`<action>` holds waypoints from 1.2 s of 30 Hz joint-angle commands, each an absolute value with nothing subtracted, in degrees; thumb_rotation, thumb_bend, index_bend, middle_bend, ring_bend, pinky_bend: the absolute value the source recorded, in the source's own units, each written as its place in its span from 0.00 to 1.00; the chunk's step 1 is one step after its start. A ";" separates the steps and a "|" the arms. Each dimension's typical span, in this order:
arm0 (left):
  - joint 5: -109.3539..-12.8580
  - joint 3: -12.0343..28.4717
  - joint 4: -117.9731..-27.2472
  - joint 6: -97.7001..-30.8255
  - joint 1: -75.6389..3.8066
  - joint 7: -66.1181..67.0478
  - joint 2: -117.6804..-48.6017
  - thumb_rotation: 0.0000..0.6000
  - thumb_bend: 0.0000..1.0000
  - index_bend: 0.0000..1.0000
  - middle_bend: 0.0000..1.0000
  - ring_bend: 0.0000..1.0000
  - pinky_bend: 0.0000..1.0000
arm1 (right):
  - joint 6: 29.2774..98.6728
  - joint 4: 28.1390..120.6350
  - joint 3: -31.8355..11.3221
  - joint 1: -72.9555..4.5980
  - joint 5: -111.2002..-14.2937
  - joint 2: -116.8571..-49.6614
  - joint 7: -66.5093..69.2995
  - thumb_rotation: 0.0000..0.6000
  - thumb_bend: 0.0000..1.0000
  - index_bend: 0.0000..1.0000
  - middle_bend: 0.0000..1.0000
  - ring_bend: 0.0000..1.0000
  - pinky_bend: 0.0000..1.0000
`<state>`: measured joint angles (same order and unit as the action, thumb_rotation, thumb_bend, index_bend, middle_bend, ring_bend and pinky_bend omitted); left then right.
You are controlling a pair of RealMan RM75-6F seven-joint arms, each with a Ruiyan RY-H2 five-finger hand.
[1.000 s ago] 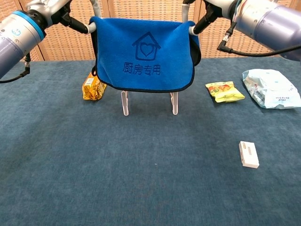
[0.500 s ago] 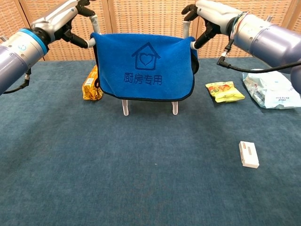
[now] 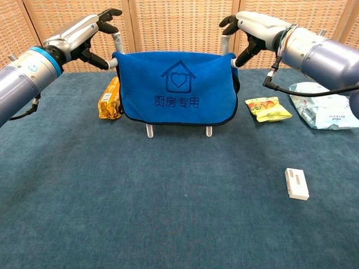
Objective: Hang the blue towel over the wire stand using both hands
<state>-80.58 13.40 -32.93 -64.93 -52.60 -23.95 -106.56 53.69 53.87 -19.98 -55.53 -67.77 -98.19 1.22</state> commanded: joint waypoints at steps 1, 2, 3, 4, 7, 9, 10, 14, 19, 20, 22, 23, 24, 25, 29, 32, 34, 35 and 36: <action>-80.66 13.15 -32.63 -64.67 -52.58 -23.75 -106.66 1.00 0.46 0.73 0.00 0.00 0.00 | 53.61 53.61 -19.76 -55.44 -67.94 -98.39 1.33 1.00 0.62 0.67 0.10 0.00 0.08; -80.66 13.06 -32.58 -64.48 -52.55 -23.75 -106.67 1.00 0.46 0.73 0.00 0.00 0.00 | 53.59 53.50 -19.67 -55.39 -68.03 -98.49 1.39 1.00 0.62 0.67 0.10 0.00 0.08; -80.66 12.99 -32.59 -64.33 -52.54 -23.76 -106.65 1.00 0.46 0.73 0.00 0.00 0.00 | 53.59 53.41 -19.63 -55.37 -68.09 -98.55 1.45 1.00 0.62 0.67 0.10 0.00 0.08; -80.63 12.97 -32.63 -64.22 -52.53 -23.77 -106.63 1.00 0.46 0.71 0.00 0.00 0.00 | 53.61 53.32 -19.60 -55.35 -68.15 -98.62 1.49 1.00 0.62 0.67 0.10 0.00 0.08; -80.66 12.89 -32.85 -64.26 -52.46 -23.91 -106.59 1.00 0.46 0.65 0.00 0.00 0.00 | 53.61 53.15 -19.46 -55.26 -68.39 -98.73 1.67 1.00 0.62 0.65 0.10 0.00 0.08; -80.72 12.75 -32.82 -64.18 -52.42 -23.77 -106.57 1.00 0.46 0.57 0.00 0.00 0.00 | 53.58 53.20 -19.27 -55.15 -68.71 -98.64 1.97 1.00 0.61 0.57 0.09 0.00 0.08; -80.72 12.69 -32.85 -64.04 -52.41 -23.78 -106.53 1.00 0.45 0.50 0.00 0.00 0.00 | 53.58 53.24 -19.16 -55.10 -68.91 -98.56 2.14 1.00 0.60 0.47 0.08 0.00 0.08; -80.89 12.48 -33.02 -64.02 -52.35 -23.94 -106.30 1.00 0.40 0.21 0.00 0.00 0.00 | 53.63 53.36 -18.77 -54.83 -69.54 -98.23 2.50 1.00 0.46 0.23 0.04 0.00 0.08; -80.87 12.41 -33.47 -63.99 -52.21 -23.81 -106.00 1.00 0.39 0.00 0.00 0.00 0.00 | 53.56 53.64 -18.67 -54.46 -69.36 -98.05 2.02 1.00 0.34 0.16 0.00 0.00 0.08; -80.84 12.33 -33.70 -63.80 -52.10 -23.65 -105.79 1.00 0.39 0.00 0.00 0.00 0.00 | 53.58 53.82 -18.61 -54.28 -69.27 -97.98 1.87 1.00 0.34 0.15 0.00 0.00 0.08; -80.87 12.17 -34.21 -63.51 -51.97 -23.61 -105.40 1.00 0.37 0.00 0.00 0.00 0.00 | 53.78 54.04 -18.58 -54.10 -69.28 -97.88 1.65 1.00 0.34 0.15 0.00 0.00 0.08; -80.87 12.13 -34.55 -63.48 -51.87 -23.57 -105.15 1.00 0.37 0.00 0.00 0.00 0.00 | 53.90 54.16 -18.58 -54.00 -69.28 -97.80 1.54 1.00 0.34 0.15 0.00 0.00 0.08; -80.87 12.13 -34.78 -63.54 -51.81 -23.52 -104.99 1.00 0.36 0.00 0.00 0.00 0.00 | 54.00 54.28 -18.57 -53.91 -69.29 -97.75 1.48 1.00 0.34 0.15 0.00 0.00 0.08; -80.87 12.15 -35.11 -63.72 -51.69 -23.44 -104.75 1.00 0.36 0.00 0.00 0.00 0.00 | 54.17 54.52 -18.58 -53.78 -69.30 -97.63 1.43 1.00 0.34 0.14 0.00 0.00 0.08; -80.87 12.21 -36.17 -64.47 -51.18 -23.30 -103.94 1.00 0.36 0.00 0.00 0.00 0.00 | 54.82 55.66 -18.63 -53.28 -69.40 -97.00 1.24 1.00 0.33 0.11 0.00 0.00 0.08; -80.83 12.32 -37.49 -65.55 -50.39 -23.07 -102.76 1.00 0.36 0.00 0.00 0.00 0.00 | 56.10 57.86 -18.68 -52.39 -69.65 -95.72 0.89 1.00 0.27 0.07 0.00 0.00 0.08; -81.08 12.30 -39.78 -68.51 -48.48 -22.86 -100.40 1.00 0.36 0.00 0.00 0.00 0.00 | 60.40 61.96 -18.19 -49.98 -71.22 -92.75 -0.35 1.00 0.22 0.05 0.00 0.00 0.08; -81.40 12.00 -41.74 -69.96 -47.34 -22.45 -98.86 1.00 0.36 0.00 0.00 0.00 0.00 | 62.27 64.61 -17.68 -48.47 -71.92 -90.97 -0.96 1.00 0.19 0.04 0.00 0.00 0.08; -81.55 11.81 -43.23 -70.84 -46.55 -21.94 -97.77 1.00 0.36 0.00 0.00 0.00 0.00 | 63.29 66.35 -17.30 -47.47 -72.30 -89.75 -1.31 1.00 0.18 0.04 0.00 0.00 0.08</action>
<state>-81.07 12.17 -39.55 -67.89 -48.86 -22.79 -100.71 59.01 60.76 -18.26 -50.75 -70.54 -93.66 0.17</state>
